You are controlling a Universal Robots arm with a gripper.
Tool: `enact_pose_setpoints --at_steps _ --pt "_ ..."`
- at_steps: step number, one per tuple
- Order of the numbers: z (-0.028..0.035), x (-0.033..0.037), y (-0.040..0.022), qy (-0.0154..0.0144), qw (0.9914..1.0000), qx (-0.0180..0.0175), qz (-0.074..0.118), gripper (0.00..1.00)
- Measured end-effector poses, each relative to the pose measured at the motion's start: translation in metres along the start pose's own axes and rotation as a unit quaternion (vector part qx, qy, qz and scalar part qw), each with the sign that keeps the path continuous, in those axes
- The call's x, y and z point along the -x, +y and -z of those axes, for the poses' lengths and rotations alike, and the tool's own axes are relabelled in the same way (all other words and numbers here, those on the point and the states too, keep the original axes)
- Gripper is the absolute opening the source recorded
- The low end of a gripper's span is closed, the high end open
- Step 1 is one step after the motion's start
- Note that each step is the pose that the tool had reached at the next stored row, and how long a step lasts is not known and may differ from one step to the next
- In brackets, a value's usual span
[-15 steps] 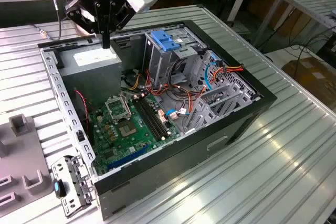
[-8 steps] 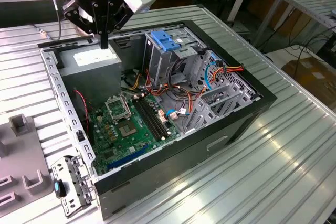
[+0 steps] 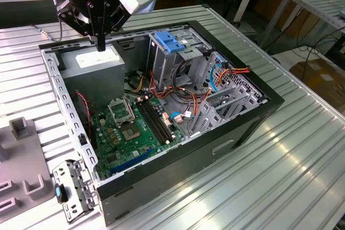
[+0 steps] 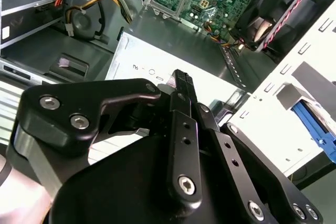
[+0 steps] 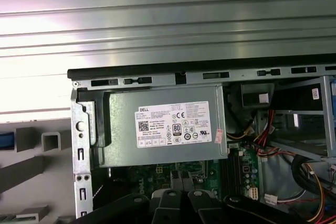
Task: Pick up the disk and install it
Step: 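Reach for the disk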
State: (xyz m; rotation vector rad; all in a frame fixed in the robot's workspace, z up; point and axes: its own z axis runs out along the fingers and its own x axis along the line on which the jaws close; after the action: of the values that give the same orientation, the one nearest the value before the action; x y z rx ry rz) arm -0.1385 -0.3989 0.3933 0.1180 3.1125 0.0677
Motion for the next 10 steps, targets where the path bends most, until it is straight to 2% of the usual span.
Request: enact_pose_setpoints --at_steps 10 --pt "0.0004 -0.0165 -0.0012 0.0 1.0 0.0 0.0 0.11"
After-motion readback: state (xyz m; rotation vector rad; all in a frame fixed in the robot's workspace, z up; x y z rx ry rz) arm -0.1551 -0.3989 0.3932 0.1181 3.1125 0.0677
